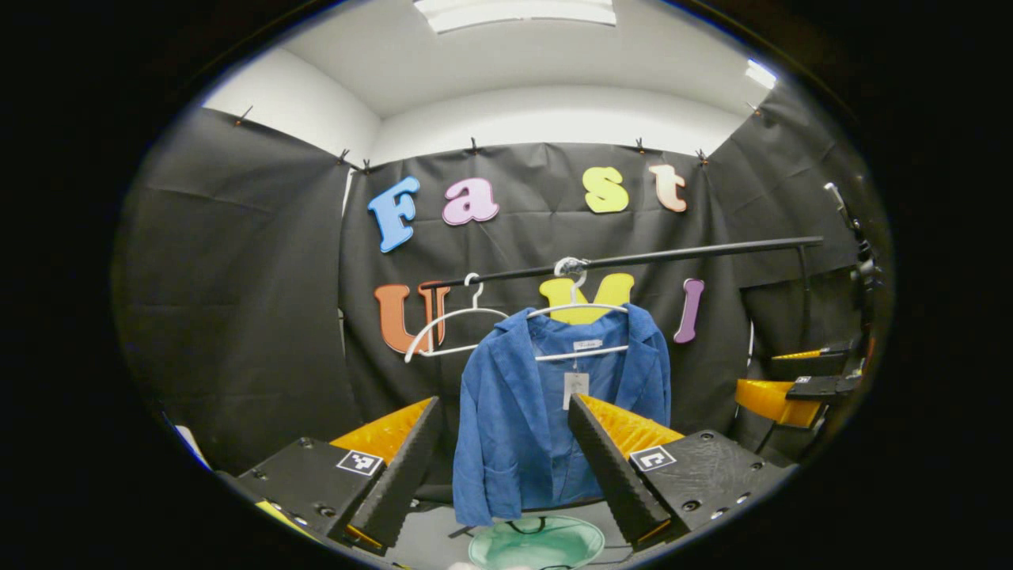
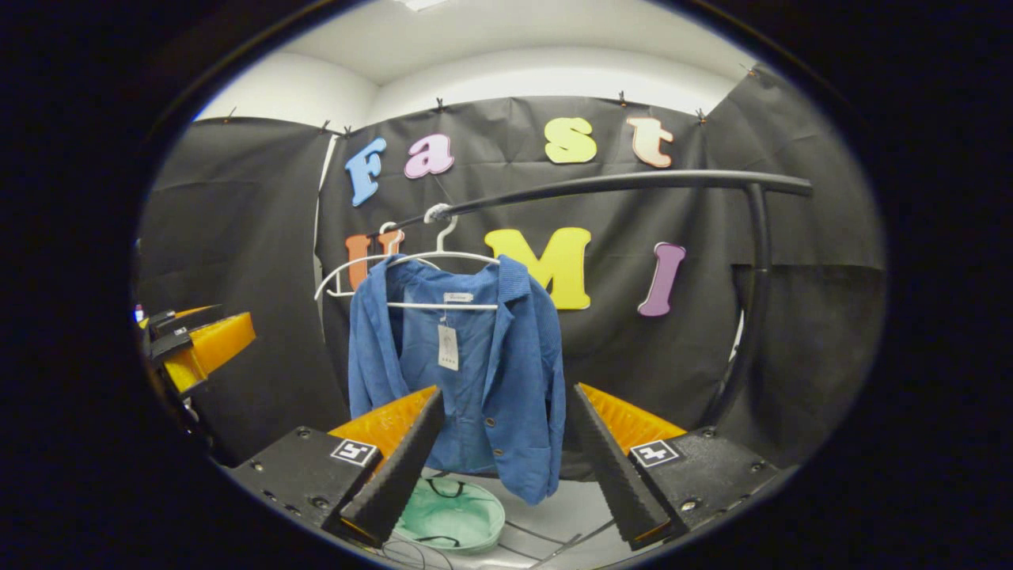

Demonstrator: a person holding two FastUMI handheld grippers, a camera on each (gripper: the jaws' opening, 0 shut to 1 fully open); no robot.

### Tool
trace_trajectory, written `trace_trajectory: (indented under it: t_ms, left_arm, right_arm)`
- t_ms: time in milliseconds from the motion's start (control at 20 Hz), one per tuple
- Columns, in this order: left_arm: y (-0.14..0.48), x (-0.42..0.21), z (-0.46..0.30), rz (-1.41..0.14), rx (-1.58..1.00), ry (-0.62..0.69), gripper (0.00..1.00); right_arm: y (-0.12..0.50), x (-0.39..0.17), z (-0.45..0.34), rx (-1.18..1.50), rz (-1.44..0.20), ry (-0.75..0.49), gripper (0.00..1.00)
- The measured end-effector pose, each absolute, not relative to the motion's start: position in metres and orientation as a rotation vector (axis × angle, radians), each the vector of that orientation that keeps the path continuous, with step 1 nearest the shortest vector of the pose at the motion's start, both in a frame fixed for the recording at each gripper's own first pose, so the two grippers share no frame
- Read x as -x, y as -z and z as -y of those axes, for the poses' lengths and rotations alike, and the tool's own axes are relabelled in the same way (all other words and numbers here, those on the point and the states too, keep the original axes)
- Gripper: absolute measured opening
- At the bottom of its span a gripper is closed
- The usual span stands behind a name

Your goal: Grasp the clothes on the hanger with both hands and then place them into the laundry hamper below.

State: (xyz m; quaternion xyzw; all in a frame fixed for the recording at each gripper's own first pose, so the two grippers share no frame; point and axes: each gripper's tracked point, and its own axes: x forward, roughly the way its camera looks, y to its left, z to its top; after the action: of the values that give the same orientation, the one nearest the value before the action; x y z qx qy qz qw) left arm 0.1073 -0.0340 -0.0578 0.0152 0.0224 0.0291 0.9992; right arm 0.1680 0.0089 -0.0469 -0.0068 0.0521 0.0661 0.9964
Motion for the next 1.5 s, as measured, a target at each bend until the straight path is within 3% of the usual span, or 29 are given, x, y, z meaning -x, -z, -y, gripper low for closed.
trace_trajectory:
  t_ms: [600, 1100, 1350, 1500]
  left_arm:
    - [0.106, -0.242, 0.047, -0.056, -0.097, -0.104, 0.97]
    - [0.147, -0.328, 0.04, -0.097, -0.066, -0.152, 0.99]
    - [0.15, -0.343, 0.039, -0.097, -0.063, -0.171, 0.99]
    - [0.15, -0.35, 0.036, -0.098, -0.089, -0.179, 0.78]
  right_arm:
    - [0.068, -0.33, -0.04, 0.011, -0.097, -0.193, 1.0]
    - [0.078, -0.405, -0.056, -0.014, -0.11, -0.225, 0.96]
    - [0.075, -0.417, -0.064, -0.041, -0.112, -0.245, 0.73]
    - [0.072, -0.425, -0.064, -0.071, -0.118, -0.242, 0.48]
